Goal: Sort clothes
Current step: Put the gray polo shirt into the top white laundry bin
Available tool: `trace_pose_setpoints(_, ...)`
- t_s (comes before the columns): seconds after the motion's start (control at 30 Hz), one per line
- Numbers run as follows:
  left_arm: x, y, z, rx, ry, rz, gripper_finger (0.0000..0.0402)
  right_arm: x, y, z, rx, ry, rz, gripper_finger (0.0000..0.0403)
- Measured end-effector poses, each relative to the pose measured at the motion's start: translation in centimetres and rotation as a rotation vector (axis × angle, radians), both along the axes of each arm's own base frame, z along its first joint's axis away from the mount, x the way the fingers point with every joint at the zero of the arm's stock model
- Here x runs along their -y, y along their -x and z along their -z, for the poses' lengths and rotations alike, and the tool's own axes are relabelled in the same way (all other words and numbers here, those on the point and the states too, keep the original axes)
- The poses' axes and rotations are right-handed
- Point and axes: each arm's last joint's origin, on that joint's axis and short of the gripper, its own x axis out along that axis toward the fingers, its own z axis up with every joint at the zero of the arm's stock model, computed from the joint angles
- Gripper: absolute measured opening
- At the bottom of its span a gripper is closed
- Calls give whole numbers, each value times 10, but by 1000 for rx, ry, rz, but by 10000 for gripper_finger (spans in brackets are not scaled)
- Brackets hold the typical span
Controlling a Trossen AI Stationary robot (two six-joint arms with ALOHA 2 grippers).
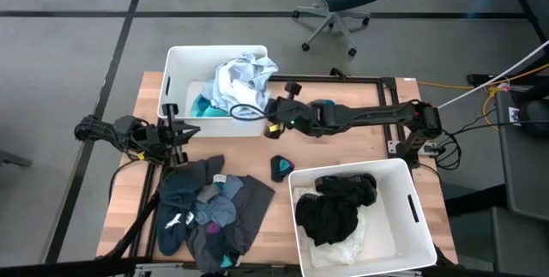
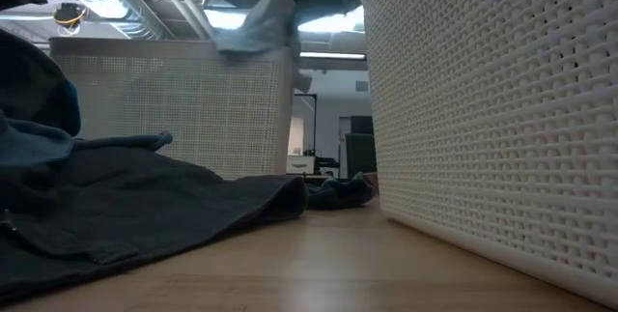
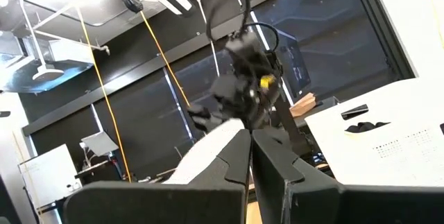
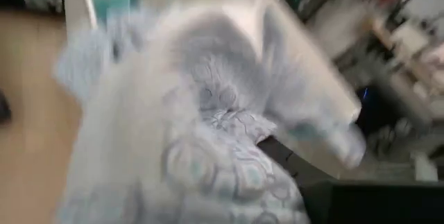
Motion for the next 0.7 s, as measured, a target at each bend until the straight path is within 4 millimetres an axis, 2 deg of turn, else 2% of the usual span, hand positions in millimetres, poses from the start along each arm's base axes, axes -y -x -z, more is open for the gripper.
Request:
trace_pose_setpoints(0.13, 0, 0, 0, 0, 0, 0, 5, 6, -9, -15, 121, 99, -63, 16)
trace_pose_setpoints(0.27, 0, 0, 0, 0, 0, 0, 5, 24, -21, -15, 235, 112, -135, 17)
trace_pose_setpoints(0.4, 0, 0, 0, 0, 0, 0, 5, 50, -30, -5, 318, 71, -170, 10)
trace_pose_setpoints(0.53, 0, 0, 0, -1, -3, -1, 5, 72, -38, 15, 351, -52, -191, 13)
trace_pose_setpoints(0.7, 0, 0, 0, -2, -11, -4, 5, 81, -44, 34, 381, -193, -165, 29)
